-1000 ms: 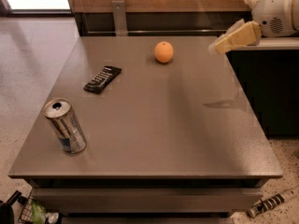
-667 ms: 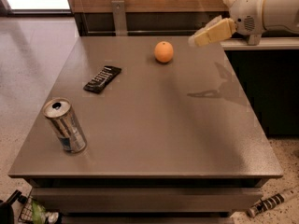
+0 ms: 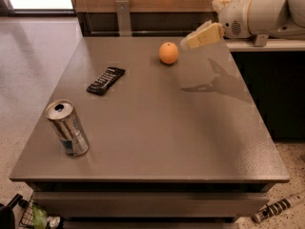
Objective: Move orange near redbull can
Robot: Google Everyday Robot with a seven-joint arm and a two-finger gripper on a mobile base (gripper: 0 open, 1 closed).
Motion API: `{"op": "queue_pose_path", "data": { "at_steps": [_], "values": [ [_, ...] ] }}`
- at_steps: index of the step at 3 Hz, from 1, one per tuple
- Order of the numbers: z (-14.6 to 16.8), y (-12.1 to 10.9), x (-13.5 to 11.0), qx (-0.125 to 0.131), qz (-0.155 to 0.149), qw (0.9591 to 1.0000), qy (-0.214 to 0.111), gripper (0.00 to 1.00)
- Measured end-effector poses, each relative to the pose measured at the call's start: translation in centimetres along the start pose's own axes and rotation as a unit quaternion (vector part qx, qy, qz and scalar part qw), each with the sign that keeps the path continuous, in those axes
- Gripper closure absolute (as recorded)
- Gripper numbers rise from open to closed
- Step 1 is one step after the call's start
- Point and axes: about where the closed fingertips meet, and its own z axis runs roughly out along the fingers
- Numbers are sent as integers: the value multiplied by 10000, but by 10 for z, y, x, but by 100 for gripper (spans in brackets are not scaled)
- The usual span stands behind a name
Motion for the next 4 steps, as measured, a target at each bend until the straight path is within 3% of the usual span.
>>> {"op": "queue_pose_path", "data": {
  "at_steps": [1,2,4],
  "values": [
    [62,1,25,-267,308,9989,-251,0],
    [100,6,46,-414,561,9964,-489,0],
    [145,13,75,-593,977,9905,-761,2]
  ]
}}
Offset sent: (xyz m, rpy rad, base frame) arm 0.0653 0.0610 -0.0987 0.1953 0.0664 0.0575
